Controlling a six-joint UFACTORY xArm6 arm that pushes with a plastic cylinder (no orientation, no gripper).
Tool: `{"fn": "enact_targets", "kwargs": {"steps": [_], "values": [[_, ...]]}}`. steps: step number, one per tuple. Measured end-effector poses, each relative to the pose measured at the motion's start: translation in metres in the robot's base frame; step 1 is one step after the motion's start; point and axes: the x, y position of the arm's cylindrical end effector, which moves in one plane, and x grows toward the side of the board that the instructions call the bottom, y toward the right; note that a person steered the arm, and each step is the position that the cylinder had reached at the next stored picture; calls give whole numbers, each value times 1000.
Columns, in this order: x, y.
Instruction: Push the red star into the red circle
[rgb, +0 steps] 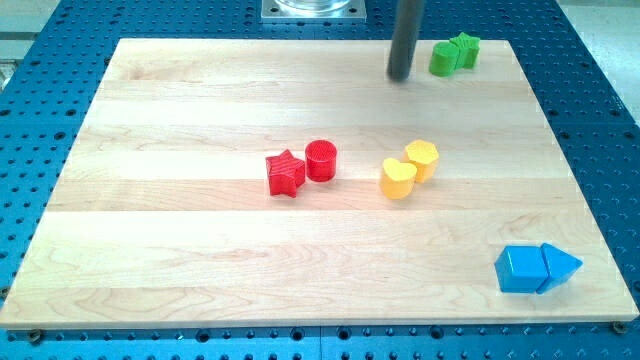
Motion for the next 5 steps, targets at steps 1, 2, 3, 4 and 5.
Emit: {"fn": "enact_targets", "kwargs": {"steps": [1, 2, 3, 4, 5], "values": [[24, -42], [64, -126], [29, -149], [12, -178], [43, -201]]}}
